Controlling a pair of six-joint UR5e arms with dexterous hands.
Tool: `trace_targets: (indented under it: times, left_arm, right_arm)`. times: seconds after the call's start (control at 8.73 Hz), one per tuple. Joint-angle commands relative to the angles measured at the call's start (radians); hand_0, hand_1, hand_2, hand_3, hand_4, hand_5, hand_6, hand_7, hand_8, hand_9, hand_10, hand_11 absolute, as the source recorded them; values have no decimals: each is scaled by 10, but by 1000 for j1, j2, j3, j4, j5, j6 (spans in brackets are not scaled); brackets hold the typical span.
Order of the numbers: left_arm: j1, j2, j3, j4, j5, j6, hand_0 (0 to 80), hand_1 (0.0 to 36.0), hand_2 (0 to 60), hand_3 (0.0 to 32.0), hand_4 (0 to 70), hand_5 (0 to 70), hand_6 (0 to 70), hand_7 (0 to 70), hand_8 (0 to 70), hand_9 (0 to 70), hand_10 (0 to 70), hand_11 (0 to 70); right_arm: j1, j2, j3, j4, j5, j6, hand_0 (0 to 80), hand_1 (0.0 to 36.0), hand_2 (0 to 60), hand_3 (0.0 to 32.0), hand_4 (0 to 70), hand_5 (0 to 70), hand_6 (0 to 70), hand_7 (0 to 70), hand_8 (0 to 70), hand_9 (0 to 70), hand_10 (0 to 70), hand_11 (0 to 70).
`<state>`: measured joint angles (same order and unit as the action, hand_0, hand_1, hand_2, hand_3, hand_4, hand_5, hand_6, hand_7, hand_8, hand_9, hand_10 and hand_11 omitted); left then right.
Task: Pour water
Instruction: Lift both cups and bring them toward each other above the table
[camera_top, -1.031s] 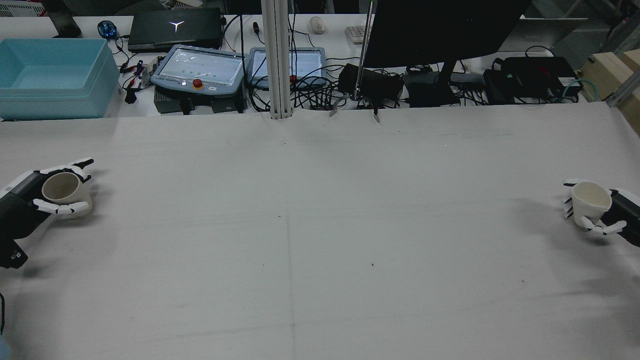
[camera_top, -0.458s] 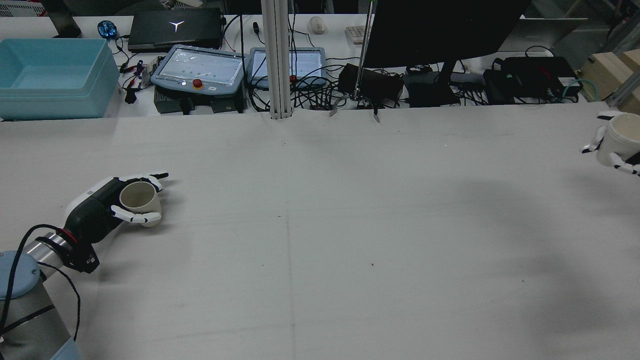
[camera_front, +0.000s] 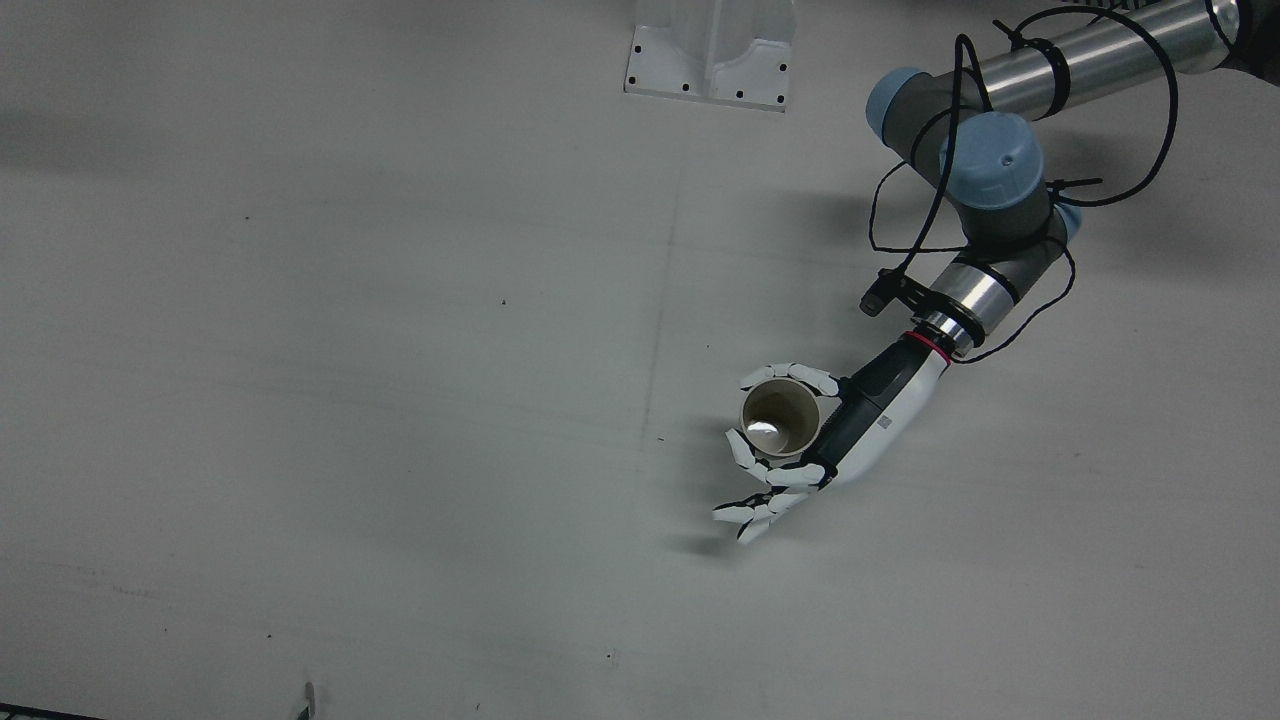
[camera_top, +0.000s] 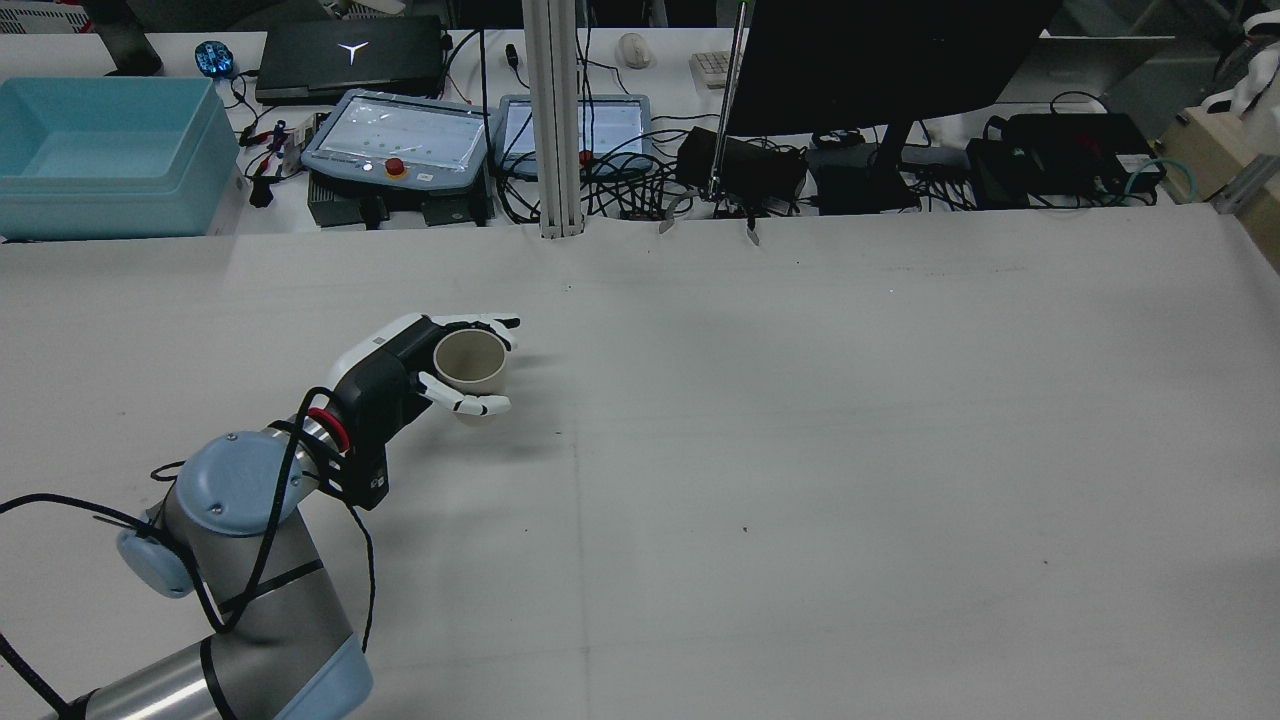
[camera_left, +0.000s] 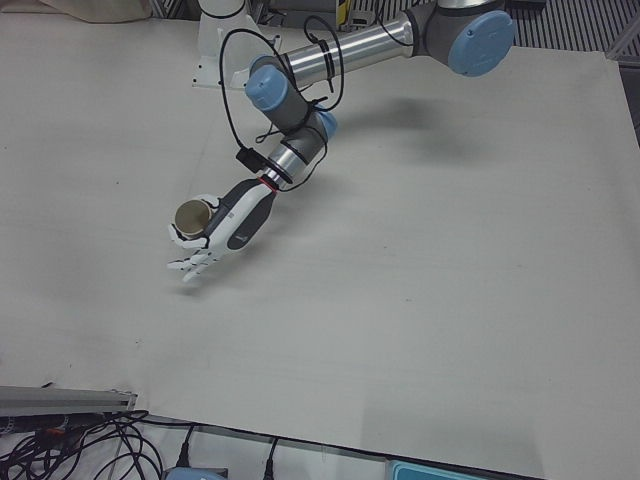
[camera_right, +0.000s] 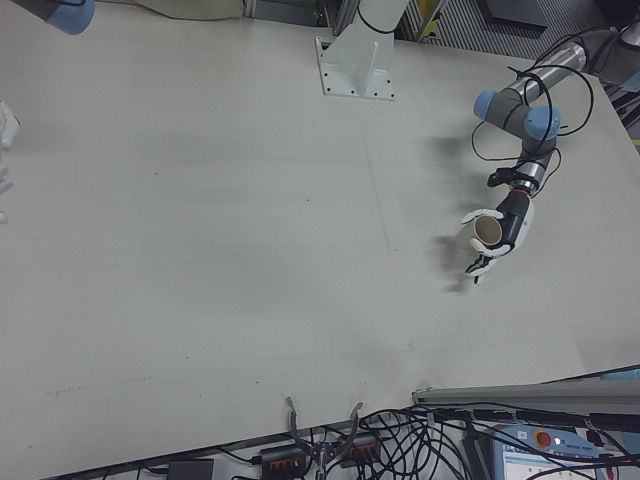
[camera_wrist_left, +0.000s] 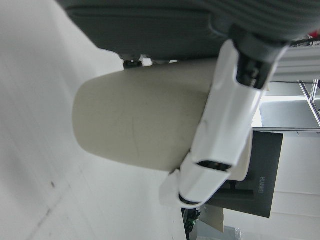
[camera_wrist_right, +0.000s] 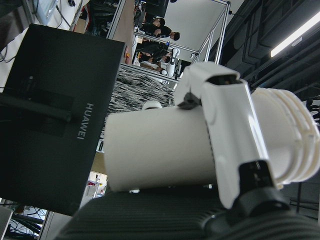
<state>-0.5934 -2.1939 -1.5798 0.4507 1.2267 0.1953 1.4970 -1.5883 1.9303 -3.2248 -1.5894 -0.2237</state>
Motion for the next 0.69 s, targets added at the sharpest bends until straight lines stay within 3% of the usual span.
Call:
trace_targets:
  times: [0.0, 0.11, 0.23, 0.46, 0.57]
  left_arm:
    - [6, -219, 9, 137, 103, 150, 800, 360, 600, 0, 700, 700, 169, 221, 66, 63, 73, 141]
    - [7, -227, 4, 152, 103, 148, 800, 360, 600, 0, 700, 700, 169, 219, 68, 63, 72, 139]
    - [7, -243, 7, 169, 103, 148, 800, 360, 600, 0, 700, 700, 170, 221, 68, 62, 70, 136]
    - [6, -253, 9, 174, 103, 145, 800, 360, 600, 0, 700, 700, 170, 220, 67, 61, 68, 133]
    - [6, -260, 9, 181, 103, 144, 800, 360, 600, 0, 700, 700, 169, 221, 66, 61, 68, 134]
  right_arm:
    - [-47, 318, 131, -477, 14, -110, 800, 360, 600, 0, 416, 279, 572, 700, 464, 629, 428, 641]
    - [-99, 435, 128, -612, 12, -196, 800, 360, 600, 0, 438, 279, 594, 700, 474, 648, 418, 627]
    - [-189, 511, 122, -674, 41, -242, 800, 360, 600, 0, 474, 284, 631, 700, 497, 683, 445, 664]
    - [-398, 612, 121, -780, 168, -375, 800, 360, 600, 0, 548, 289, 683, 700, 513, 700, 475, 700]
    - [-502, 648, 112, -809, 237, -440, 800, 360, 600, 0, 561, 285, 688, 700, 515, 699, 429, 639]
